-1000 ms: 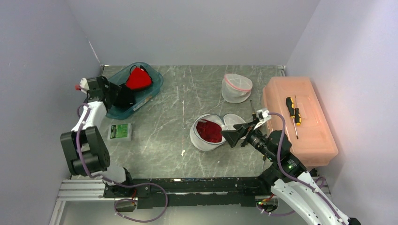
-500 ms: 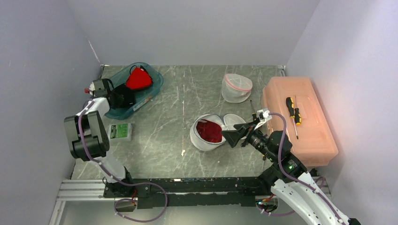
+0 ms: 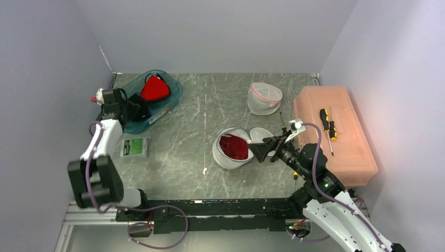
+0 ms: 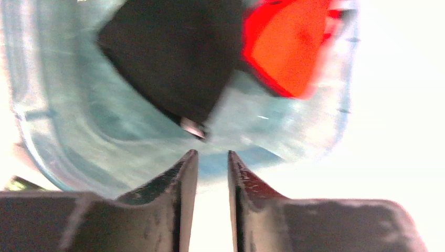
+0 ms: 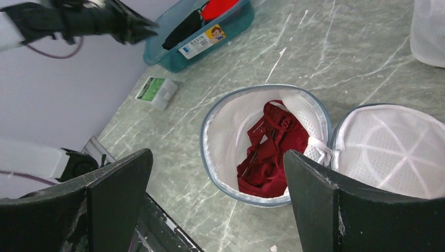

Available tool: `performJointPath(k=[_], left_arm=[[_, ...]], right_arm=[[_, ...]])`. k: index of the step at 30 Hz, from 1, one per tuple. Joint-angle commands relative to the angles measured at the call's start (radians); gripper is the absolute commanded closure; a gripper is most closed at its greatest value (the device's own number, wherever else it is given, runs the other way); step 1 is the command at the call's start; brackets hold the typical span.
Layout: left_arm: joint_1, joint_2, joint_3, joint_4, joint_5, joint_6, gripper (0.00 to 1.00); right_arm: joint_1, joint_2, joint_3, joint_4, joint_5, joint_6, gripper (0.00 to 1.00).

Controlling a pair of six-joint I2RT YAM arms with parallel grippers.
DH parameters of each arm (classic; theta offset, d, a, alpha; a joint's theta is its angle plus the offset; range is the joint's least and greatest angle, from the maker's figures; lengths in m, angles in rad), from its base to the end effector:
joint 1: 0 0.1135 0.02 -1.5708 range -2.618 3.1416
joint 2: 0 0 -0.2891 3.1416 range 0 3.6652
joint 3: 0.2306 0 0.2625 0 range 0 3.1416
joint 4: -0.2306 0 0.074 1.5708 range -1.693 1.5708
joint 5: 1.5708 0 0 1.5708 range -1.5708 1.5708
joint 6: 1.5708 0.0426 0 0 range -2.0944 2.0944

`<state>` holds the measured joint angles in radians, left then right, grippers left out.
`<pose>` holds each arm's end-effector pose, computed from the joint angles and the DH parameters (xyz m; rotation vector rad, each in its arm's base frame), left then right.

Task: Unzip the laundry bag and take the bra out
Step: Place the bra in the bin, then pick up the bra from the laundry bag.

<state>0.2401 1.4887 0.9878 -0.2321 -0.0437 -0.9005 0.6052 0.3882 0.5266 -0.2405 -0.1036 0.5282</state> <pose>0.3258 0.0817 0.2535 -1.2715 1.9407 -0.2870 0.0904 0.0679 0.3057 -0.1500 1.7546 0.9295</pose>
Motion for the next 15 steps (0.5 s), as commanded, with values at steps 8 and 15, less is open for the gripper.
performJointPath(k=[8,15], left_arm=[[-0.708,-0.451,-0.025,-0.155,-0.099,0.057,0.39],[-1.047,-0.39,-0.03,-0.208,-0.293,0.109,0.18]], right_arm=[[0.003,0.189,0.068,0.054,-0.01,0.007,0.04],[0.003,0.27,-0.014,0.086,0.149,0.054,0.01]])
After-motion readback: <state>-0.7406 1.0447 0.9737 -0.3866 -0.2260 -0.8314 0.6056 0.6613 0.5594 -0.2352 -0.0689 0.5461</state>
